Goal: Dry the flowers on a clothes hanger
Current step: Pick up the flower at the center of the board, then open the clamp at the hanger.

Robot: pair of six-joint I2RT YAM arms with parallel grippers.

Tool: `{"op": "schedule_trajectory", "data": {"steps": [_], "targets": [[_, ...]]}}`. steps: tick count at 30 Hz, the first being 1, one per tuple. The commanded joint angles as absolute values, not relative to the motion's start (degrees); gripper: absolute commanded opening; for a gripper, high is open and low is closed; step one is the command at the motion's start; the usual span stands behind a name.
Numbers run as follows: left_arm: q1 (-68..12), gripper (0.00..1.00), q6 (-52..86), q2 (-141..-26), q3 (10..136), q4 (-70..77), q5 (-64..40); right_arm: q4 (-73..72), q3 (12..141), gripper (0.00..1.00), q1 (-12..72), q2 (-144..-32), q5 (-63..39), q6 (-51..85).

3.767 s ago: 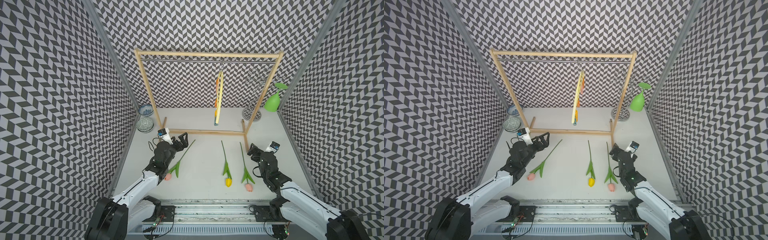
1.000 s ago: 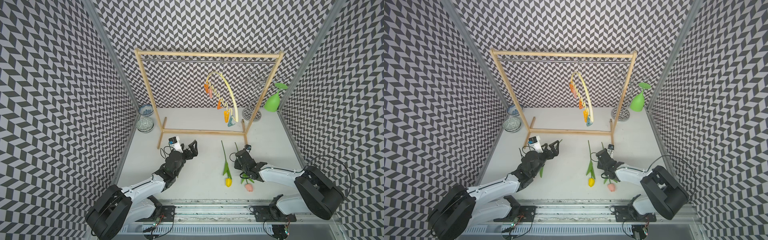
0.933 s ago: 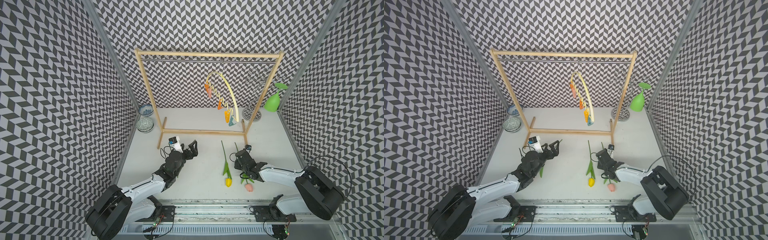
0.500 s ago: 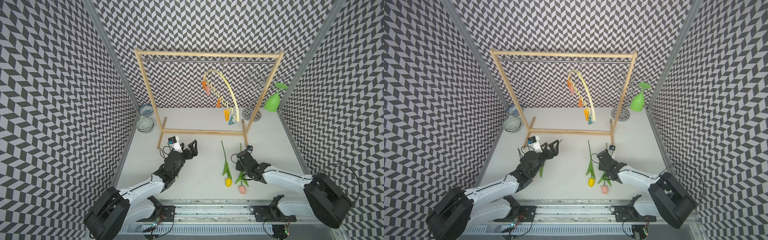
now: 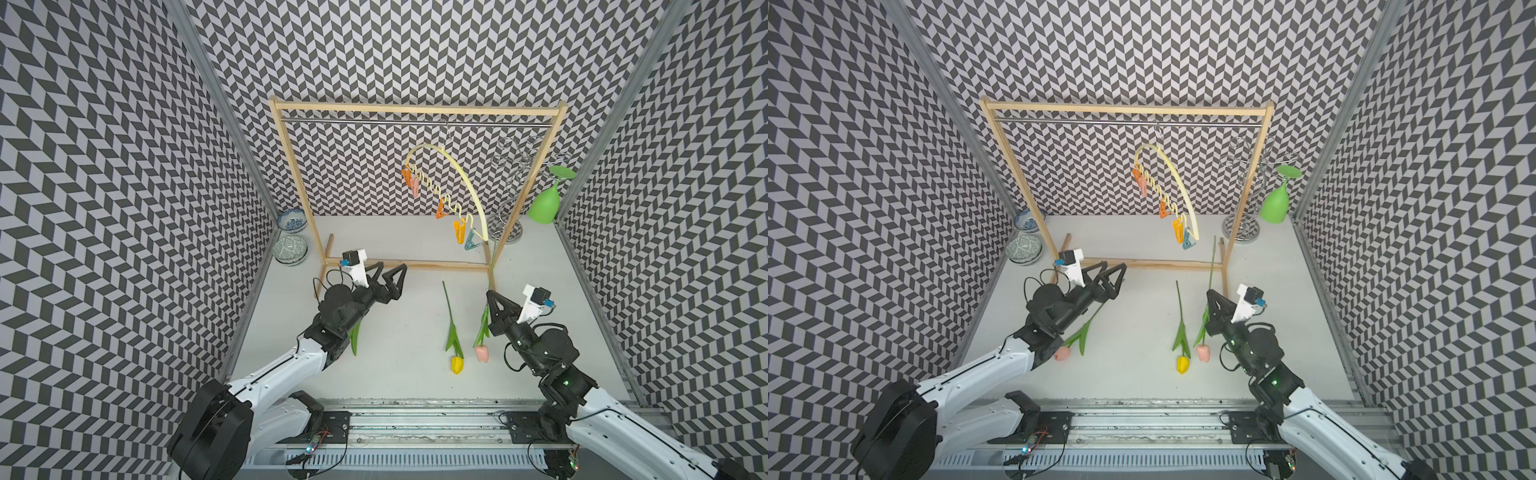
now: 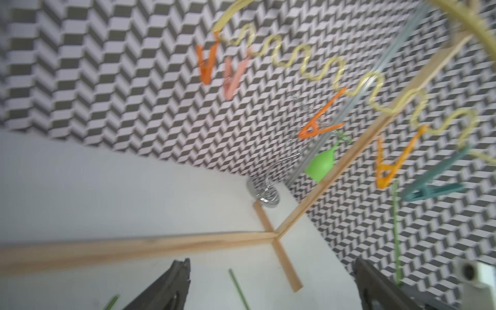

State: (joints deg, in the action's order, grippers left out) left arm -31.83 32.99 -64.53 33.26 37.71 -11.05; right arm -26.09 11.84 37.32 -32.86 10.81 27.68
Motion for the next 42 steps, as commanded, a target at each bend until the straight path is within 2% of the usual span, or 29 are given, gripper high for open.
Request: {"op": "schedule_trajectory", "data": {"steps": [1,4,12,15,17,23,42], "targets": [[-32.4,0.99,29.9,-68.0,42.0,40.3,-31.2,-34.2,15.5,0.0,37.4,-32.0,9.9,24.5],[-34.6,0.98,26.9,-72.0,48.0,39.8,-36.8,-33.5,18.6,0.0,37.4,-33.9,5.8,22.7],[-39.8,0.91,16.4,-79.1,56.0,39.1,-35.4,-26.3,27.0,0.0,37.4,-40.1,2.6,21.8],[-40.1,0.85,13.3,-81.1,58.1,38.8,-35.3,-26.0,27.4,0.0,37.4,-40.6,4.7,22.4],[-40.2,0.77,10.8,-82.2,59.1,39.2,-36.1,-25.4,27.3,0.0,37.4,-40.3,6.8,22.6],[-40.8,0.76,7.9,-85.0,61.0,39.7,-33.1,-25.1,25.5,0.0,37.4,-37.5,13.0,23.0],[-43.8,0.78,3.1,-93.1,71.6,33.5,-29.1,-22.4,28.2,0.0,37.3,-41.2,10.1,21.6]]}}
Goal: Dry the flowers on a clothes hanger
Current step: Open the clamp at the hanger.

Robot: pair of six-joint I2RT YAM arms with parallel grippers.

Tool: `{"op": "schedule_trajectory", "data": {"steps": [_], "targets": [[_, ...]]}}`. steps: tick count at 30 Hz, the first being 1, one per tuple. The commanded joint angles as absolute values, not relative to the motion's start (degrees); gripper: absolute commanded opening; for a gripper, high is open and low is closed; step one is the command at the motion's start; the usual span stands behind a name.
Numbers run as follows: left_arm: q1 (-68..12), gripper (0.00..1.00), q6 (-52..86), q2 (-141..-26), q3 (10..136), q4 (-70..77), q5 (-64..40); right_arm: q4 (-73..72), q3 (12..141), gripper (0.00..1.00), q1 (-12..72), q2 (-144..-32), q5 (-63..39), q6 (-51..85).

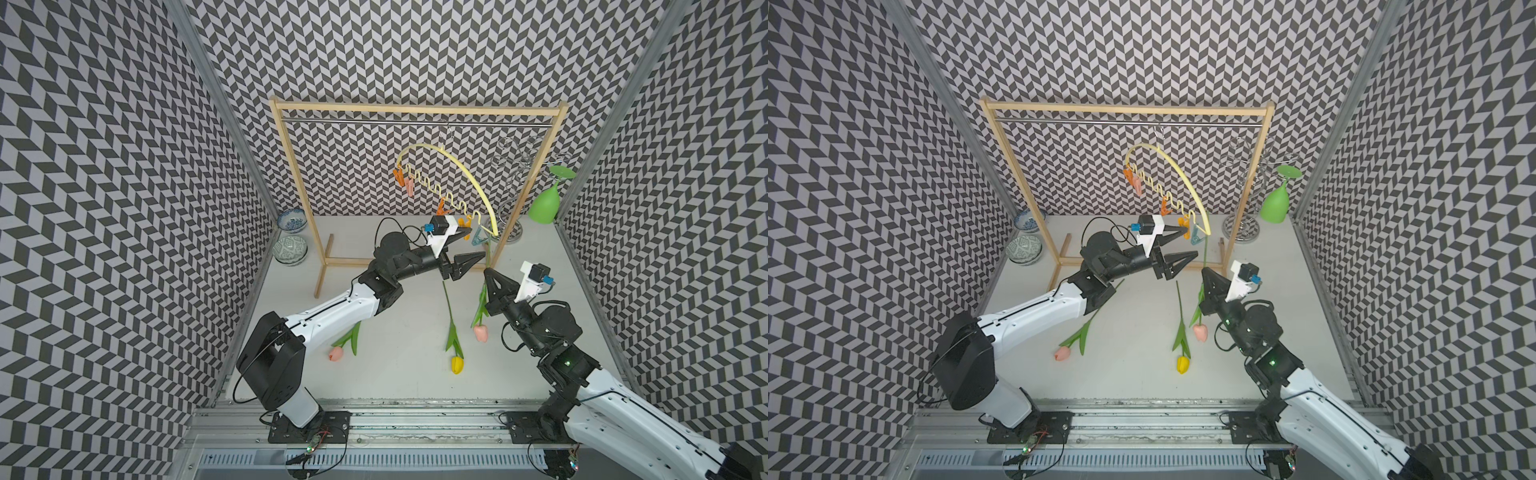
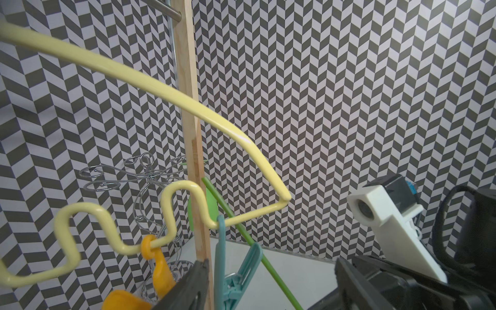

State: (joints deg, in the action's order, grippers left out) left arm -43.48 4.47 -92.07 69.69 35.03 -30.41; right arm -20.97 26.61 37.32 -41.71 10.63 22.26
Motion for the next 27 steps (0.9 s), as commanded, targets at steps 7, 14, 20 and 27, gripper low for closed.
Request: {"op": "schedule_trajectory", "data": {"steps": [7,14,20,27], "targets": [[-43.7,0.84,2.9,-95.4,74.3,32.9,-28.5,-22.1,28.6,0.0,37.3,-40.9,10.1,21.2],[-43.8,0.84,3.4,-97.6,77.1,31.7,-29.0,-21.9,29.0,0.0,37.3,-40.7,10.2,20.7],[-43.9,0.81,4.6,-98.8,78.5,31.7,-29.0,-21.6,29.3,0.0,37.3,-40.4,10.3,20.4],[-44.5,0.81,4.8,-99.8,79.4,31.6,-28.7,-21.2,29.4,0.0,37.3,-39.7,10.2,20.2]]}}
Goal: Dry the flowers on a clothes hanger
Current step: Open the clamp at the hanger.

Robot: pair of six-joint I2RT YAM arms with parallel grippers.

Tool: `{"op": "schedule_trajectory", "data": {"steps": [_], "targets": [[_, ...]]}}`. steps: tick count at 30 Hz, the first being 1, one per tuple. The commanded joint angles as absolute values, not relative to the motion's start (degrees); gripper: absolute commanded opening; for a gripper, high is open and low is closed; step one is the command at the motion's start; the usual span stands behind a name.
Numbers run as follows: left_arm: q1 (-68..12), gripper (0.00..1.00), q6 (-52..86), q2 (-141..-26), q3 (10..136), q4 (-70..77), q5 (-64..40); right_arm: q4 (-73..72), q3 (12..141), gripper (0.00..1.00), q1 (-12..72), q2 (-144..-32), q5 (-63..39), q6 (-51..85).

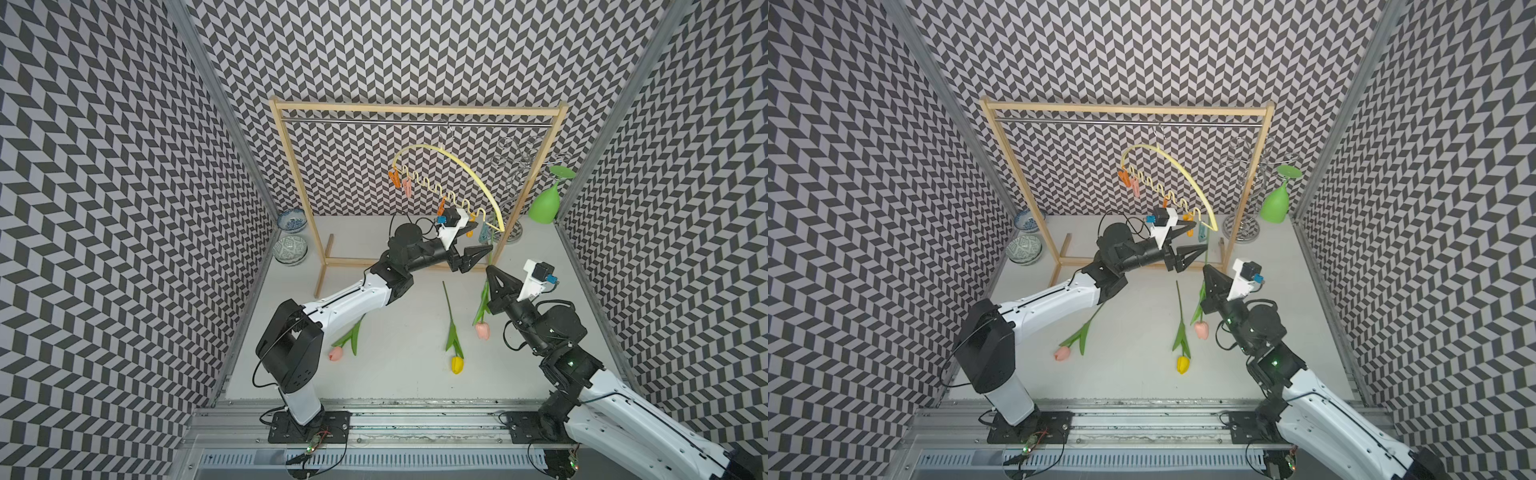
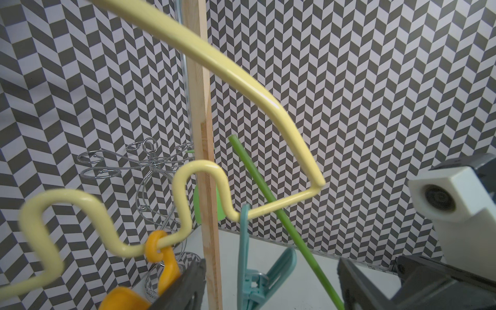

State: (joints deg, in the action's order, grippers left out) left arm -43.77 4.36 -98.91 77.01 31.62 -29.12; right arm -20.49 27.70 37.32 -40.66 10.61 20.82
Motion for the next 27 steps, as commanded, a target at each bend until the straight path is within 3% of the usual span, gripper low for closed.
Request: {"op": "schedule_trajectory", "data": {"steps": [1,9,16,27], "targets": [[-44.6,0.81,4.8,-100.0,79.6,31.5,-28.6,-20.9,29.4,0.0,37.3,-39.6,10.5,20.2],[-45.0,0.81,4.8,-101.2,81.5,30.6,-26.9,-18.9,28.6,0.0,37.3,-36.3,16.6,20.1],[-45.4,0.66,4.9,-102.3,83.4,29.1,-26.5,-18.1,28.5,0.0,37.2,-35.9,16.4,19.9],[-45.6,0.61,7.0,-103.2,85.0,28.0,-24.9,-17.2,28.6,0.0,37.2,-35.0,16.7,19.7]]}}
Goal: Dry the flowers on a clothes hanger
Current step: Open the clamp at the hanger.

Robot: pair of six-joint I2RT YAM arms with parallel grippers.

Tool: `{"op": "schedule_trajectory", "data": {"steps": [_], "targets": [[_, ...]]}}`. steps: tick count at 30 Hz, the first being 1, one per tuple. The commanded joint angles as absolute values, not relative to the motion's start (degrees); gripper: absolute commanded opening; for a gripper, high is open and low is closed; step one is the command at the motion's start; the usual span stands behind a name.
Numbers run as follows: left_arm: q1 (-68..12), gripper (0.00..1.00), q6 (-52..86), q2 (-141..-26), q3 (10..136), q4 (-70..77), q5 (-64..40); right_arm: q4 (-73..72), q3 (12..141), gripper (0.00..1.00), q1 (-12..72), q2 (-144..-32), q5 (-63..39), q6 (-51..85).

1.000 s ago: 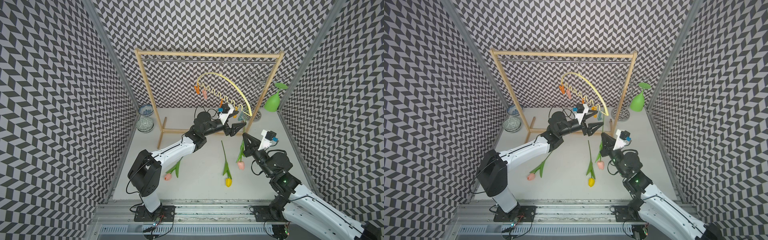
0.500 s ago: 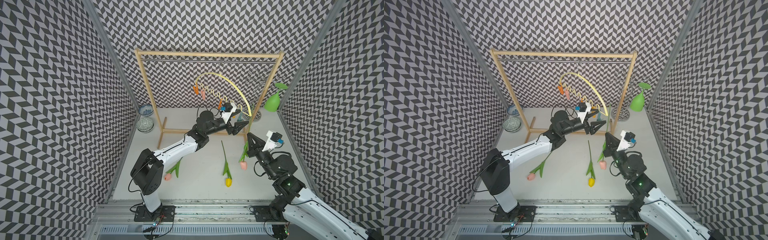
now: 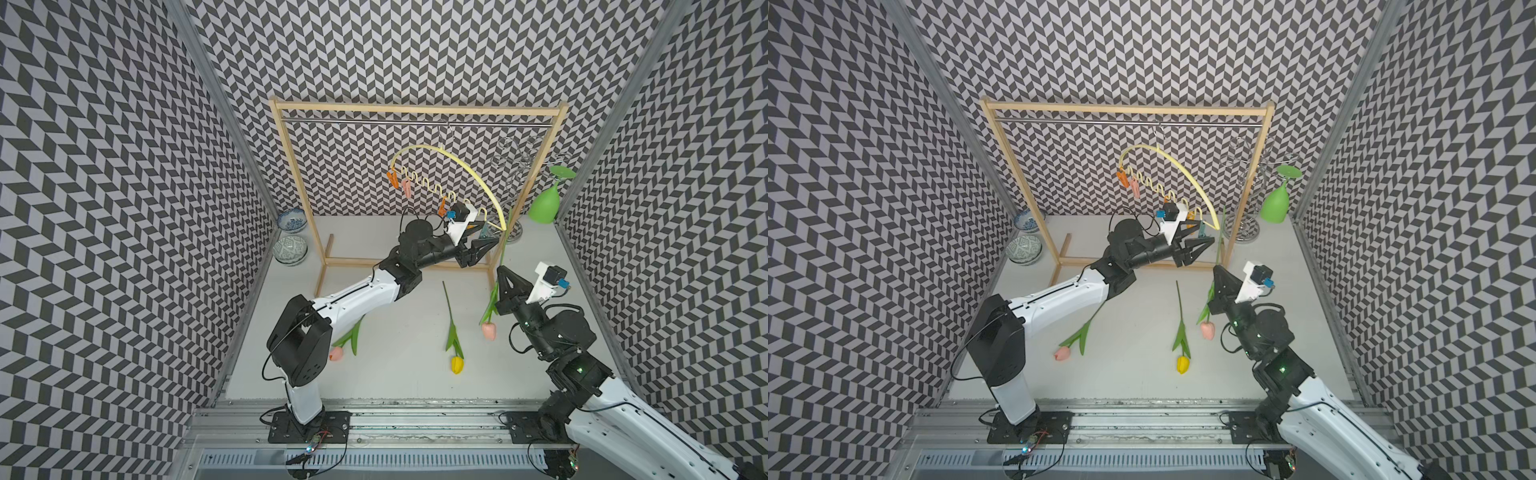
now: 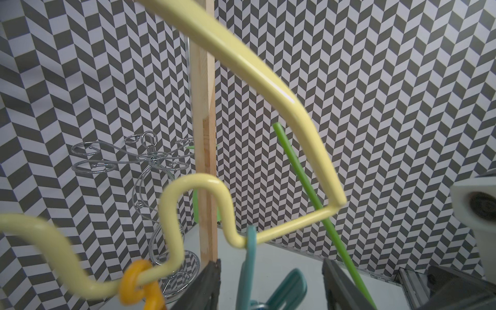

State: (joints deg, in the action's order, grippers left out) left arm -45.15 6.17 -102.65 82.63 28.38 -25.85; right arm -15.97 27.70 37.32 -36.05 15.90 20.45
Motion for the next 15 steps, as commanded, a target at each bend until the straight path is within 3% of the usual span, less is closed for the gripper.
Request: {"op": "schedule_trajectory", "data": {"steps": [1,15], "targets": [[-45.6,0.59,7.2,-103.2,85.1,27.9,-24.9,-17.1,28.5,0.0,37.2,-34.9,16.7,19.7],[-46.0,0.39,10.2,-102.7,84.2,28.9,-24.6,-16.4,26.0,0.0,37.2,-35.4,16.6,23.7]]}}
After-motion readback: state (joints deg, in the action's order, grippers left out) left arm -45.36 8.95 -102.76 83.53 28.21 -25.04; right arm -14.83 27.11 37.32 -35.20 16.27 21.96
